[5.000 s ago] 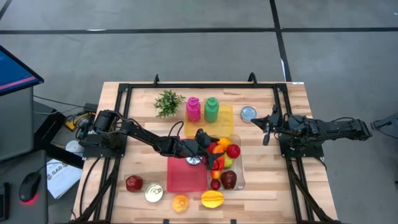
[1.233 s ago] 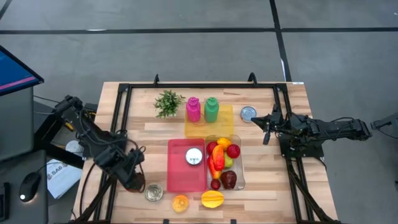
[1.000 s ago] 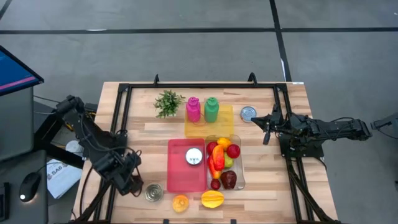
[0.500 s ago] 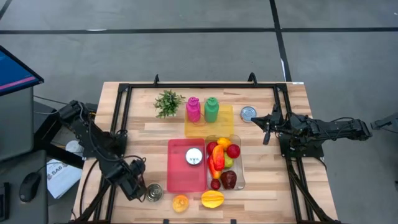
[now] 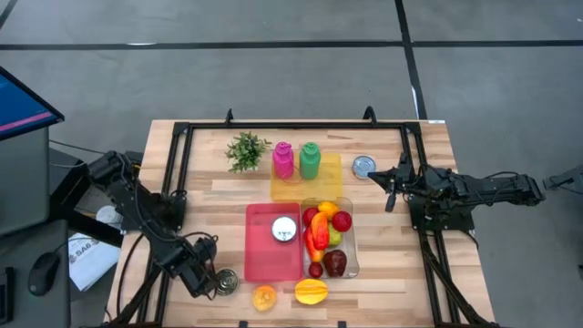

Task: Pick & Place Food Item
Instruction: Put the dark red apple into the transparent bin

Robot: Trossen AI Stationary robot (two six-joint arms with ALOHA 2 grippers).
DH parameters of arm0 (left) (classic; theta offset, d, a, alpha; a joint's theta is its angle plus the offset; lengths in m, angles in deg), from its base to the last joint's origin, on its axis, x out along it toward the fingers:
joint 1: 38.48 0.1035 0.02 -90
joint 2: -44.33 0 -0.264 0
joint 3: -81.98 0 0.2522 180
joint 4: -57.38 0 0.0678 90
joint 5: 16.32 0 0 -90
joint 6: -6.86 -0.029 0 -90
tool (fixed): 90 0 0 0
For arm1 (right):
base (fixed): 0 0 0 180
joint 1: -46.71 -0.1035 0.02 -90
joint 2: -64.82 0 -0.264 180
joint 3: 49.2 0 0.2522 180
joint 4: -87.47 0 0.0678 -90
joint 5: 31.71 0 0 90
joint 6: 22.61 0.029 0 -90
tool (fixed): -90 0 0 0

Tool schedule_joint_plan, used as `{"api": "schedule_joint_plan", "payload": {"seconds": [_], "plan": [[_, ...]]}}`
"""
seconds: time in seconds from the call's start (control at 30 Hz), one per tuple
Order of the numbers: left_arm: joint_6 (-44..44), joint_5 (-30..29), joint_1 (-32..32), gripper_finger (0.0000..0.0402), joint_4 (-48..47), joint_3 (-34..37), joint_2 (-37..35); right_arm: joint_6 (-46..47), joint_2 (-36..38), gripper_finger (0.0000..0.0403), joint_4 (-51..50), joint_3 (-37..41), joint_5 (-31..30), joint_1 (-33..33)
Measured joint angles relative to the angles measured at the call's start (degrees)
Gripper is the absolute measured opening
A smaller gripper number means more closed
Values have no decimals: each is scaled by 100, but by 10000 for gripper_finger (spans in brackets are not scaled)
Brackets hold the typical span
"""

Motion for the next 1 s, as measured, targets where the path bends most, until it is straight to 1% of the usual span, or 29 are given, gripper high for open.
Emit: {"api": "schedule_joint_plan", "payload": {"seconds": [0.1,0.2,0.3,0.4,0.47,0.57,0.67,0.77,0.9,1.0], "plan": [[-7,-49,0,290,-31,16,-159,0,0,2,0,0,0,0],[-21,-230,0,265,-179,33,-292,0,0,2,0,0,0,0],[-22,-316,0,246,-500,25,-412,0,0,2,0,0,0,-1],[-21,-535,0,244,-902,25,-550,0,0,2,0,0,0,-1],[-20,-839,0,250,-1184,25,-662,0,0,2,0,0,0,0],[-22,-1571,0,253,-1416,25,-879,0,0,2,0,0,0,-2],[-22,-2428,1,248,-1455,25,-1111,0,0,2,0,0,0,-1],[-44,-3134,0,246,-1469,25,-1329,0,0,2,0,0,-2,0],[-445,-4138,2,247,-1302,22,-1495,0,0,2,0,-2,0,0],[-885,-5007,32,246,-950,20,-1530,0,0,2,1,0,0,-1]]}}
